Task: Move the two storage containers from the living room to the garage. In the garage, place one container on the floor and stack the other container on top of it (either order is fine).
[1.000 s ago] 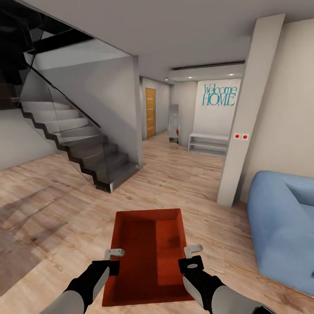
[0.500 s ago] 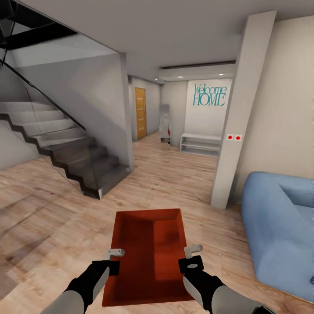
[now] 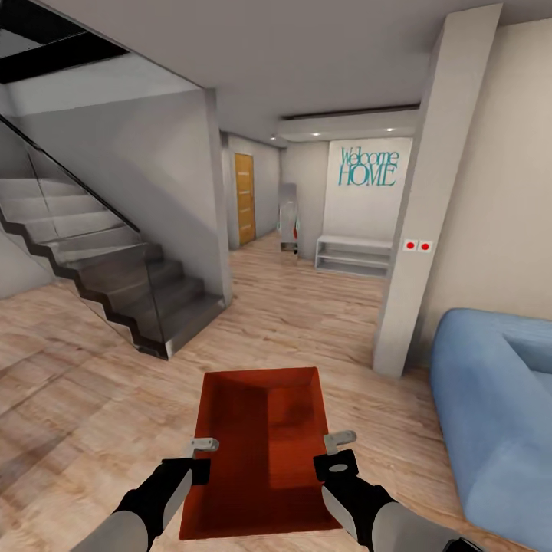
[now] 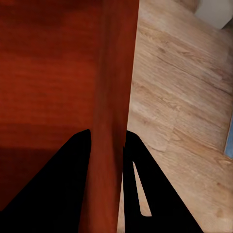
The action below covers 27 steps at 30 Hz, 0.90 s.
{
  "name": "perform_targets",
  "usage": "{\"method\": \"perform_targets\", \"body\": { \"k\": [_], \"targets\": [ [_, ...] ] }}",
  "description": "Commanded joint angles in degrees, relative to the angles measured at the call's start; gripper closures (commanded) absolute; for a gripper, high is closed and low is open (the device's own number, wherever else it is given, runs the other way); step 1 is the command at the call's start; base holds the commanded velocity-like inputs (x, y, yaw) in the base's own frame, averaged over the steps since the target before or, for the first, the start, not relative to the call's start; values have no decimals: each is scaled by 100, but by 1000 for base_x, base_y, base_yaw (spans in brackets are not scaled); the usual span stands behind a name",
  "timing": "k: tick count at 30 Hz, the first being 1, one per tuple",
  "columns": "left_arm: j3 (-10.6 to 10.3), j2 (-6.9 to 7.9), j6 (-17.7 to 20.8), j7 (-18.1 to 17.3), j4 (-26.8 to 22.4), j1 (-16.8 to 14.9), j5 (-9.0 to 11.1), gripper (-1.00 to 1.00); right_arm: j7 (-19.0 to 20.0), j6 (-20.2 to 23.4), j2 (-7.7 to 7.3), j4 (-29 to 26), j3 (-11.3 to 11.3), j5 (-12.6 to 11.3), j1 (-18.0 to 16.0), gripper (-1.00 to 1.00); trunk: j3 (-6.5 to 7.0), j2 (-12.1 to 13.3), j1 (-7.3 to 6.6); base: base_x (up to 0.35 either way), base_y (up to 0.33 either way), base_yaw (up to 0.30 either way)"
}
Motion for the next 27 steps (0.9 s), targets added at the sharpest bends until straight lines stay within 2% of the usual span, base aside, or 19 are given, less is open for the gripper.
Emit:
{"method": "perform_targets", "body": {
  "k": [1, 27],
  "targets": [
    [50, -1, 35, 28, -4, 0, -14, 100, 12, 38, -1, -170, 24, 3, -1, 100, -3, -4, 5, 322, 0, 0],
    [50, 1, 35, 28, 11, 1, -14, 100, 12, 38, -1, -170, 21, 3, -1, 100, -3, -4, 5, 322, 0, 0]
  ]
}}
